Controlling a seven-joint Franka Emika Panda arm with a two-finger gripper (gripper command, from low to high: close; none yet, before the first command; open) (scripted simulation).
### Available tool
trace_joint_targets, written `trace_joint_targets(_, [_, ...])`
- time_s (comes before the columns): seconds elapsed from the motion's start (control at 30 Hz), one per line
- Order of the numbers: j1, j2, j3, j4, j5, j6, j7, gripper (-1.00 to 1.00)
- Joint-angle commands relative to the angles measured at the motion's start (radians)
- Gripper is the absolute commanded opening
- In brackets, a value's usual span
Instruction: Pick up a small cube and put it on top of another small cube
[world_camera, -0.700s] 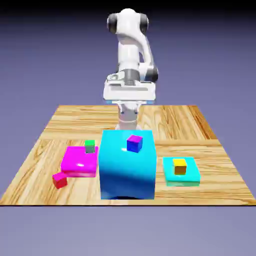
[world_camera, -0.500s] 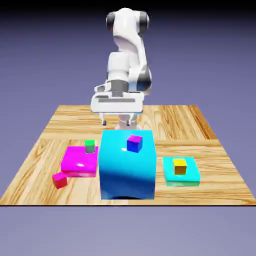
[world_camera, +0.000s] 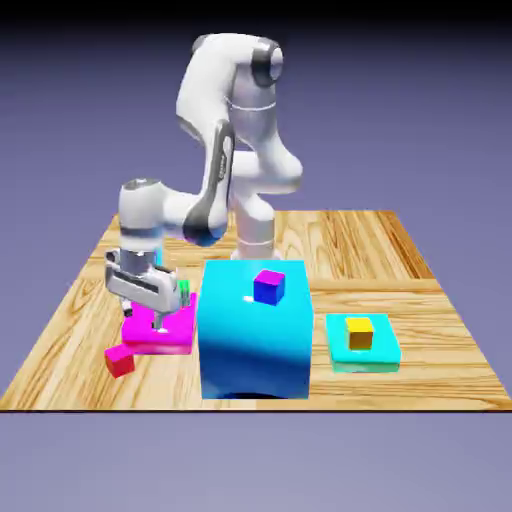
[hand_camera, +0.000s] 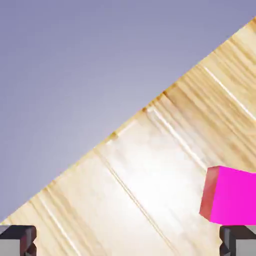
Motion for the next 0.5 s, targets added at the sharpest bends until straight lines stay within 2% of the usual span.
trace_joint_targets(0.0, [-0.012,0.036,-0.013,0.019,0.009,-0.014,0.006,0.00])
trace_joint_targets(0.13, [-0.041,0.124,-0.043,0.065,0.032,-0.048,0.021,0.00])
trace_joint_targets(0.33, [-0.099,0.308,0.039,0.114,0.156,0.081,-0.071,0.00])
trace_joint_targets(0.37, [-0.099,0.308,0.039,0.114,0.156,0.081,-0.071,-1.00])
trace_joint_targets(0.47, [-0.076,0.236,0.007,0.095,0.107,0.030,-0.035,-1.00])
